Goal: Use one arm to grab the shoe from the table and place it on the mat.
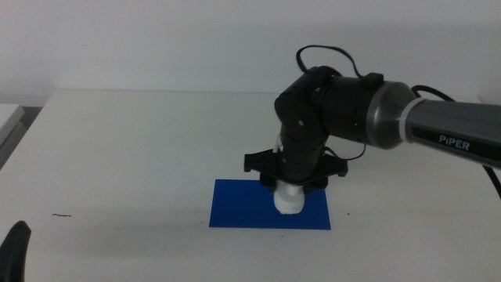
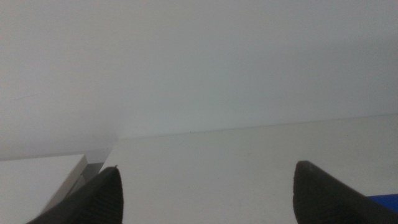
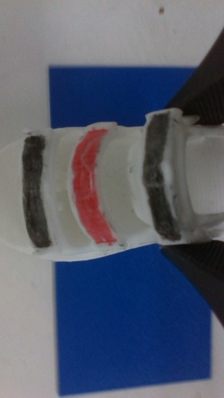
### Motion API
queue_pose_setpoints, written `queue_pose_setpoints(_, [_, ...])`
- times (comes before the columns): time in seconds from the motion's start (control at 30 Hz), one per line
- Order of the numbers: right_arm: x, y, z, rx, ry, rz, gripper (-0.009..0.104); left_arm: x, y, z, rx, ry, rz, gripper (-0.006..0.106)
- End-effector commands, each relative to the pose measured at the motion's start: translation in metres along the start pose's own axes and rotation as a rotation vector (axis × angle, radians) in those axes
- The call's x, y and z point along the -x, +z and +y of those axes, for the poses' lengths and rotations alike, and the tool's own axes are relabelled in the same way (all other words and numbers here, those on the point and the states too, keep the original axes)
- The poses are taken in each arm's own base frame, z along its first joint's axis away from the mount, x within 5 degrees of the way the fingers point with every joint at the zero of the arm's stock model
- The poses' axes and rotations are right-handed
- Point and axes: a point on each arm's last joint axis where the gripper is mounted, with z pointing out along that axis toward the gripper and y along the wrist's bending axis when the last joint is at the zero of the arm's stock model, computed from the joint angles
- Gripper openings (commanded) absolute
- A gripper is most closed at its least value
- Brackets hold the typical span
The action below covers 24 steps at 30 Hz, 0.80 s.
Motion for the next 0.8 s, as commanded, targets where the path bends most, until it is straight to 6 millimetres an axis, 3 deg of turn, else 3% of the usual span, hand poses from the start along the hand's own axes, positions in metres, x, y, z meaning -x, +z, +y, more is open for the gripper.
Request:
queue_pose_setpoints(0.0, [0.000, -0.003, 0.006, 0.014, -0.062, -0.031, 0.003, 0.000, 0.000, 0.000, 0.002, -0.002, -0.001, 0.094])
queue_pose_setpoints(0.1, [-0.004, -0.005, 0.016, 0.055, -0.339, -0.062, 0.003, 0.000, 0.000, 0.000, 0.002, -0.002, -0.001, 0.094])
queue_pose_setpoints(0.3, [-0.012, 0.005, 0.025, 0.109, -1.205, -0.067, 0.003, 0.000, 0.000, 0.000, 0.002, -0.002, -0.001, 0.094])
queue_pose_setpoints(0.37, [-0.012, 0.008, 0.024, 0.103, -1.380, -0.065, 0.003, 0.000, 0.000, 0.000, 0.002, -0.002, -0.001, 0.094])
queue_pose_setpoints(0.47, [-0.011, 0.012, 0.025, 0.101, -1.446, -0.068, 0.002, 0.000, 0.000, 0.000, 0.002, -0.002, -0.001, 0.094])
queue_pose_setpoints(0.77, [0.000, 0.016, 0.012, 0.101, -1.392, -0.059, -0.003, 0.000, 0.000, 0.000, 0.002, -0.002, -0.001, 0.094])
